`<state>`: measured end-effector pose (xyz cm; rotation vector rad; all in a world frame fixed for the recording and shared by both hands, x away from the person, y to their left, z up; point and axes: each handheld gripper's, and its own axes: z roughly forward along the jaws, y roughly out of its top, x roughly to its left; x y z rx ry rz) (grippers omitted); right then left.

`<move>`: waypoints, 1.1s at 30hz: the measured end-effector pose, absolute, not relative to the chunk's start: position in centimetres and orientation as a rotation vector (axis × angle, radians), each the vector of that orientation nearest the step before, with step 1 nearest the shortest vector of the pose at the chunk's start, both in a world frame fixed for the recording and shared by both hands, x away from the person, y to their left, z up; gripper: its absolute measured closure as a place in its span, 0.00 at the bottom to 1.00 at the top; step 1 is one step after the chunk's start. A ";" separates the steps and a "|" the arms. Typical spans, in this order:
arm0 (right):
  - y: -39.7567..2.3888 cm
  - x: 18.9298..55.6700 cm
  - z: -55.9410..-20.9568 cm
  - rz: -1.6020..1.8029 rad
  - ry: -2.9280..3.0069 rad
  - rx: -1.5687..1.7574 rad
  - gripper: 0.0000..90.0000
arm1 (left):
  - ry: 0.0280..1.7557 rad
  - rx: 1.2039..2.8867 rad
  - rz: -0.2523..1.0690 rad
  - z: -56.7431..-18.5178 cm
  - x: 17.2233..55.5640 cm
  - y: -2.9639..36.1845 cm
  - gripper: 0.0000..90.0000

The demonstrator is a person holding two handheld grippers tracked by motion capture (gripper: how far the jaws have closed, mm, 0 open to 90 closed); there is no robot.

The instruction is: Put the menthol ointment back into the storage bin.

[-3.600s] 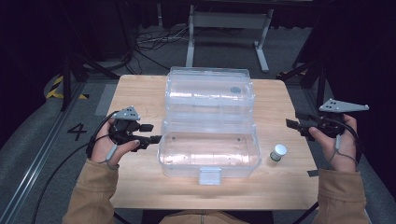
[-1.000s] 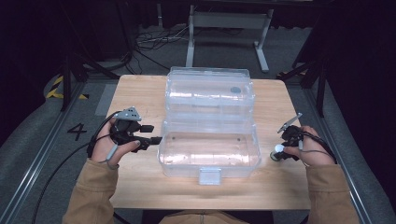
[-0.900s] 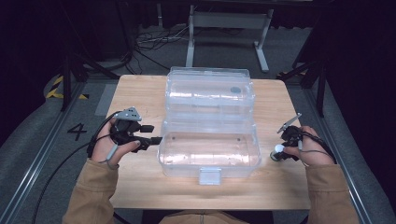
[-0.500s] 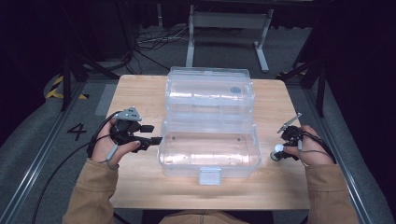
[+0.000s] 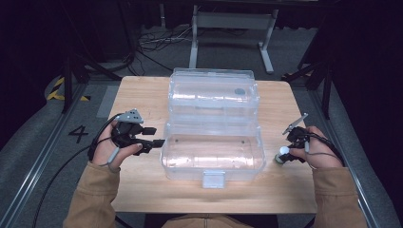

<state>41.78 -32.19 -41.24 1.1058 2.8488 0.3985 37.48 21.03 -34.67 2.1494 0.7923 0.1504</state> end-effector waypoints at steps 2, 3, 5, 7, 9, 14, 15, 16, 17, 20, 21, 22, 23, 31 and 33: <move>-32.0 41.7 -40.8 0.408 2.856 1.078 0.56 | 0.794 2.147 0.150 -34.6 37.4 21.1 0.47; -31.9 41.6 -40.4 0.412 2.856 1.066 0.56 | 0.797 2.147 0.151 -34.6 37.4 21.2 0.47; -31.8 41.5 -39.9 0.416 2.860 1.035 0.56 | 0.798 2.145 0.152 -34.6 37.3 21.2 0.47; -31.8 41.4 -39.6 0.412 2.865 1.022 0.56 | 0.800 2.145 0.154 -34.6 37.3 21.2 0.47; -31.7 41.2 -39.2 0.412 2.878 0.989 0.56 | 0.800 2.145 0.152 -34.6 37.3 21.2 0.47; -31.4 40.9 -38.0 0.398 2.888 0.943 0.56 | 0.804 2.144 0.153 -34.6 37.2 21.3 0.47; -31.3 40.9 -37.8 0.391 2.892 0.932 0.56 | 0.802 2.145 0.155 -34.6 37.2 21.4 0.47; -31.2 40.9 -37.6 0.389 2.902 0.910 0.56 | 0.801 2.146 0.156 -34.6 37.2 21.4 0.47; -31.1 40.9 -37.4 0.385 2.907 0.898 0.56 | 0.804 2.144 0.154 -34.6 37.2 21.4 0.47; -30.8 40.7 -36.8 0.381 2.916 0.871 0.56 | 0.807 2.144 0.151 -34.6 37.2 21.4 0.47; -30.7 40.7 -36.6 0.380 2.922 0.853 0.56 | 0.807 2.144 0.151 -34.6 37.2 21.4 0.47; -30.6 40.7 -36.4 0.377 2.921 0.850 0.56 | 0.807 2.139 0.153 -34.6 37.1 21.5 0.47; -30.4 40.7 -36.1 0.378 2.924 0.838 0.56 | 0.804 2.144 0.152 -34.5 37.1 21.5 0.47; -29.8 40.4 -34.7 0.389 2.932 0.792 0.56 | 0.809 2.140 0.152 -34.6 37.1 21.6 0.47; -29.7 40.3 -34.4 0.391 2.932 0.794 0.56 | 0.815 2.136 0.152 -34.6 37.1 21.7 0.47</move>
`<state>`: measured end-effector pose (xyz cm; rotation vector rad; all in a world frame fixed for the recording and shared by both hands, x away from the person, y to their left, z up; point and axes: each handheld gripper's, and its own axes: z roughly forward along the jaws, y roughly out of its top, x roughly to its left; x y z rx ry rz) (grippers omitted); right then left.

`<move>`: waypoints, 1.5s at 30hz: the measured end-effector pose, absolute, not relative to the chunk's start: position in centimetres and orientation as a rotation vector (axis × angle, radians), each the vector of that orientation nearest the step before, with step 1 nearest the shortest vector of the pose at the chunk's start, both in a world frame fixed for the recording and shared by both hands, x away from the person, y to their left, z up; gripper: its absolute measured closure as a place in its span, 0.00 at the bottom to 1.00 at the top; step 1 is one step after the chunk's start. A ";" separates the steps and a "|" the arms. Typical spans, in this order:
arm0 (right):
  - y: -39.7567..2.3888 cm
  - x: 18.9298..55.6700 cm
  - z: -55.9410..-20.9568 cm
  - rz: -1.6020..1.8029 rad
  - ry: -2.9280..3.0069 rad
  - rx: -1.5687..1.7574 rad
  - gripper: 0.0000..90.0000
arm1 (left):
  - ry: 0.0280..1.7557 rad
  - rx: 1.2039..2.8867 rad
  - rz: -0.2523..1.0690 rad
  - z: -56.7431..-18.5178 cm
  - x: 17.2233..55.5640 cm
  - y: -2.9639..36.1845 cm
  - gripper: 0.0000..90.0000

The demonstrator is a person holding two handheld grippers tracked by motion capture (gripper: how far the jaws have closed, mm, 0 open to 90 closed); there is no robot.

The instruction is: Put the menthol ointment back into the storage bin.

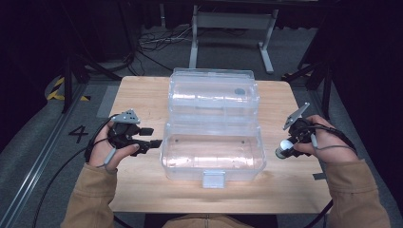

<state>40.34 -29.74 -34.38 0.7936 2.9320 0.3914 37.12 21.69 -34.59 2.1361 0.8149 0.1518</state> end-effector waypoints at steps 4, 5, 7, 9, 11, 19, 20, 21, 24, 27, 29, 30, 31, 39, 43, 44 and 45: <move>-29.5 40.3 -33.7 0.395 2.937 0.768 0.56 | 0.814 2.135 0.153 -34.5 37.1 21.9 0.47; -29.4 40.3 -33.6 0.397 2.939 0.758 0.56 | 0.812 2.135 0.153 -34.5 37.1 21.9 0.47; -29.2 40.2 -33.3 0.394 2.938 0.751 0.56 | 0.812 2.135 0.152 -34.5 37.1 21.9 0.47; -29.0 40.2 -33.0 0.398 2.944 0.727 0.56 | 0.813 2.135 0.152 -34.6 37.1 21.9 0.47; -28.8 40.1 -32.7 0.399 2.945 0.724 0.56 | 0.813 2.135 0.152 -34.6 37.1 21.9 0.47; -28.1 39.6 -31.5 0.411 2.957 0.680 0.56 | 0.816 2.133 0.152 -34.5 37.1 21.9 0.47; -28.1 39.6 -31.5 0.411 2.957 0.680 0.56 | 0.816 2.133 0.152 -34.5 37.1 21.9 0.47; -28.0 39.5 -31.4 0.413 2.958 0.677 0.56 | 0.816 2.133 0.152 -34.5 37.1 21.9 0.47; -27.6 39.3 -30.9 0.415 2.956 0.649 0.56 | 0.816 2.133 0.152 -34.5 37.1 21.9 0.47; -27.2 39.1 -30.5 0.422 2.960 0.625 0.56 | 0.815 2.133 0.152 -34.5 37.1 21.9 0.47; -26.9 39.0 -30.3 0.425 2.965 0.605 0.56 | 0.815 2.133 0.151 -34.5 37.0 21.9 0.47; -26.7 38.9 -30.2 0.425 2.970 0.598 0.56 | 0.815 2.133 0.152 -34.5 37.0 21.9 0.47; -26.5 38.8 -30.1 0.425 2.965 0.597 0.56 | 0.814 2.134 0.152 -34.5 37.0 21.9 0.47; -25.3 38.3 -29.3 0.443 2.967 0.525 0.56 | 0.813 2.134 0.154 -34.5 37.1 22.0 0.47; -24.6 38.1 -29.1 0.441 2.979 0.491 0.56 | 0.813 2.134 0.153 -34.5 37.0 22.0 0.47; -24.5 38.1 -29.1 0.442 2.983 0.485 0.56 | 0.812 2.133 0.153 -34.5 37.0 22.0 0.47; -24.3 38.1 -29.1 0.443 2.981 0.479 0.56 | 0.812 2.133 0.153 -34.5 37.0 22.0 0.47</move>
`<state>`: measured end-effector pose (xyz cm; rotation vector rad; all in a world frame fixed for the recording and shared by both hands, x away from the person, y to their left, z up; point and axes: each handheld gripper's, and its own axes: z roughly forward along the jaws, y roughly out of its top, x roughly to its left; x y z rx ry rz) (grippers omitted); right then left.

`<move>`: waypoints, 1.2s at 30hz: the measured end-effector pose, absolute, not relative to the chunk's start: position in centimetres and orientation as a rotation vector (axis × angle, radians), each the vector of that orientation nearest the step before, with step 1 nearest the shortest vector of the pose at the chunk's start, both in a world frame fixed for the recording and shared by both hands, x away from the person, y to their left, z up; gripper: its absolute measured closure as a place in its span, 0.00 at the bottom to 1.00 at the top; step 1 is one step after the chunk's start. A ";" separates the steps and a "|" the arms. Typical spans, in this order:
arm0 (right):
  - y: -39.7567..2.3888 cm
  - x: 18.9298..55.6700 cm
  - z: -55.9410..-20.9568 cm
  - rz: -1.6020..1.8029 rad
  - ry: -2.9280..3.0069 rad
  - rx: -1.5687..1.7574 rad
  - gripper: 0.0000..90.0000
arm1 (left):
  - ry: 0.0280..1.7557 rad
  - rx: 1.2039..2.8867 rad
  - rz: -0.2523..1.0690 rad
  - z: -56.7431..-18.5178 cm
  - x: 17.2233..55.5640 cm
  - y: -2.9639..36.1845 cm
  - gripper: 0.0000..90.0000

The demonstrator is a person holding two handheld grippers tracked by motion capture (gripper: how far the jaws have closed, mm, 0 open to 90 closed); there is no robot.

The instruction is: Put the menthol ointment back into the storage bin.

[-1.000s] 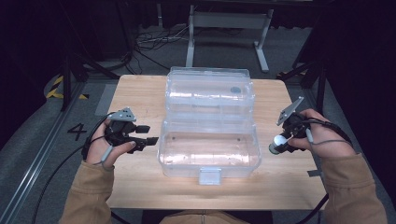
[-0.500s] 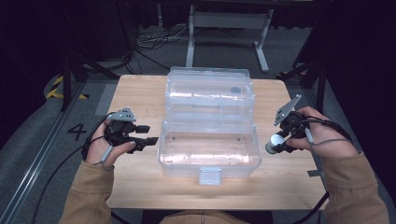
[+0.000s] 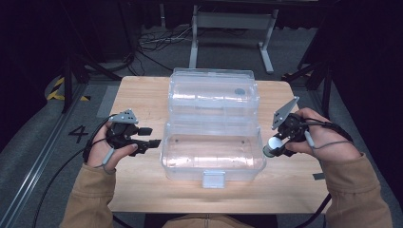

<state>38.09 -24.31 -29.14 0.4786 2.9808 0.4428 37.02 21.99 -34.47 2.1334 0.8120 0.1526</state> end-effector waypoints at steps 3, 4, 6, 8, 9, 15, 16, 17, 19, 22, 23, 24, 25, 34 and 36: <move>-23.9 38.1 -29.2 0.433 2.985 0.458 0.56 | 0.811 2.132 0.154 -34.5 37.0 22.0 0.47; -23.8 38.1 -29.2 0.430 2.986 0.455 0.56 | 0.811 2.132 0.154 -34.5 37.0 22.1 0.47; -23.5 38.1 -29.3 0.432 2.989 0.440 0.56 | 0.810 2.132 0.155 -34.5 37.1 22.1 0.47; -23.3 38.2 -29.3 0.433 2.992 0.430 0.56 | 0.811 2.131 0.155 -34.5 37.1 22.1 0.47; -23.2 38.2 -29.4 0.438 2.991 0.430 0.56 | 0.813 2.131 0.157 -34.4 37.0 22.2 0.47; -22.7 38.5 -30.0 0.442 3.004 0.422 0.56 | 0.815 2.129 0.156 -34.4 37.0 22.2 0.47; -22.7 38.5 -30.0 0.442 3.004 0.422 0.56 | 0.815 2.129 0.157 -34.4 37.0 22.2 0.47; -22.7 38.5 -30.1 0.440 3.006 0.419 0.56 | 0.817 2.128 0.154 -34.4 37.0 22.2 0.47; -22.5 38.6 -30.4 0.442 3.013 0.422 0.56 | 0.816 2.128 0.155 -34.4 37.0 22.2 0.47; -22.3 38.6 -30.8 0.426 3.024 0.415 0.56 | 0.816 2.128 0.156 -34.4 37.0 22.2 0.47; -22.3 38.7 -30.9 0.426 3.027 0.410 0.56 | 0.816 2.128 0.157 -34.4 37.0 22.2 0.47; -22.2 38.6 -31.1 0.427 3.029 0.416 0.56 | 0.816 2.129 0.157 -34.4 37.0 22.2 0.47; -22.1 38.7 -31.2 0.428 3.031 0.414 0.56 | 0.815 2.126 0.157 -34.4 37.0 22.2 0.47; -21.5 38.9 -32.3 0.423 3.049 0.402 0.56 | 0.815 2.128 0.157 -34.4 37.0 22.2 0.47; -21.3 39.0 -32.6 0.418 3.057 0.402 0.56 | 0.815 2.127 0.158 -34.4 37.0 22.2 0.47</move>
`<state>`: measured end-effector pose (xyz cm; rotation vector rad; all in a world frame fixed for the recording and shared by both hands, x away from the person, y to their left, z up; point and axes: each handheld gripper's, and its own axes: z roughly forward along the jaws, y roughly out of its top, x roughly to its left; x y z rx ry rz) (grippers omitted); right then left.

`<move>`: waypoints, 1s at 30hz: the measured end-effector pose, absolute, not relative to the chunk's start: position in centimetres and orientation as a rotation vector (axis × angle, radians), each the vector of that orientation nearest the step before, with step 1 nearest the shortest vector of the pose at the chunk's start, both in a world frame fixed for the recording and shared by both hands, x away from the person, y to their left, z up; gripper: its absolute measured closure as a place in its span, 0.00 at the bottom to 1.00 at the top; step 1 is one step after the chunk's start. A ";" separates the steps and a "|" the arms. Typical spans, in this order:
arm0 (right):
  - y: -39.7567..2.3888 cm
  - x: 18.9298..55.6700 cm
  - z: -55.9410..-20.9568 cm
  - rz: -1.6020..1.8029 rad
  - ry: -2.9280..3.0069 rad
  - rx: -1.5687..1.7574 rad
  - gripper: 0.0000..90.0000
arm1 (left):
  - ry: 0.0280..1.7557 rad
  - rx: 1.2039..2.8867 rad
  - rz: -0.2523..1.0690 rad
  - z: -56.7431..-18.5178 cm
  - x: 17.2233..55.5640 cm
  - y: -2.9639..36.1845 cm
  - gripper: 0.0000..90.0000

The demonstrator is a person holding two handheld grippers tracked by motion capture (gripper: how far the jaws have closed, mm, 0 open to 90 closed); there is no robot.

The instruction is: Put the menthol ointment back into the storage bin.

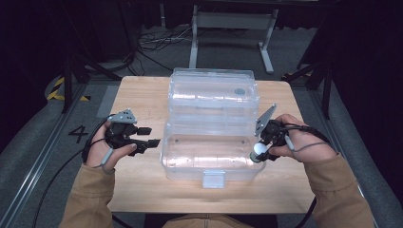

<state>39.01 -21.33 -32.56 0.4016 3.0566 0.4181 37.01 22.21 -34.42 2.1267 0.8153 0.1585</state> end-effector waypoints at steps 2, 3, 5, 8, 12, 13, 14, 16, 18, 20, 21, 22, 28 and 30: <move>-21.1 39.1 -32.9 0.411 3.064 0.403 0.56 | 0.815 2.126 0.158 -34.4 37.0 22.2 0.47; -21.1 39.2 -33.1 0.405 3.071 0.397 0.56 | 0.815 2.125 0.156 -34.4 37.0 22.3 0.46; -20.9 39.3 -33.4 0.392 3.077 0.399 0.56 | 0.811 2.125 0.159 -34.4 37.0 22.3 0.46; -20.8 39.4 -34.0 0.381 3.088 0.402 0.56 | 0.814 2.124 0.160 -34.4 37.0 22.3 0.46; -20.7 39.5 -34.6 0.373 3.090 0.400 0.56 | 0.814 2.124 0.160 -34.4 37.0 22.3 0.46; -20.7 39.5 -34.7 0.372 3.094 0.401 0.56 | 0.811 2.125 0.159 -34.4 37.0 22.3 0.46; -20.6 39.6 -34.9 0.369 3.093 0.403 0.56 | 0.811 2.125 0.159 -34.4 37.0 22.3 0.47; -20.6 39.6 -35.1 0.371 3.095 0.403 0.56 | 0.812 2.125 0.159 -34.4 37.0 22.3 0.46; -20.6 39.7 -35.3 0.370 3.096 0.399 0.56 | 0.812 2.125 0.159 -34.4 37.0 22.3 0.46; -20.6 39.7 -35.6 0.366 3.101 0.403 0.56 | 0.815 2.125 0.157 -34.4 37.0 22.3 0.47; -20.5 39.7 -35.7 0.362 3.102 0.404 0.56 | 0.814 2.126 0.156 -34.4 37.0 22.3 0.47; -20.5 39.7 -35.9 0.362 3.102 0.396 0.56 | 0.814 2.126 0.156 -34.4 37.0 22.3 0.46; -20.3 39.8 -36.6 0.346 3.111 0.387 0.56 | 0.812 2.125 0.159 -34.4 37.0 22.3 0.46; -20.2 39.8 -36.7 0.344 3.107 0.386 0.56 | 0.812 2.124 0.156 -34.4 37.0 22.3 0.46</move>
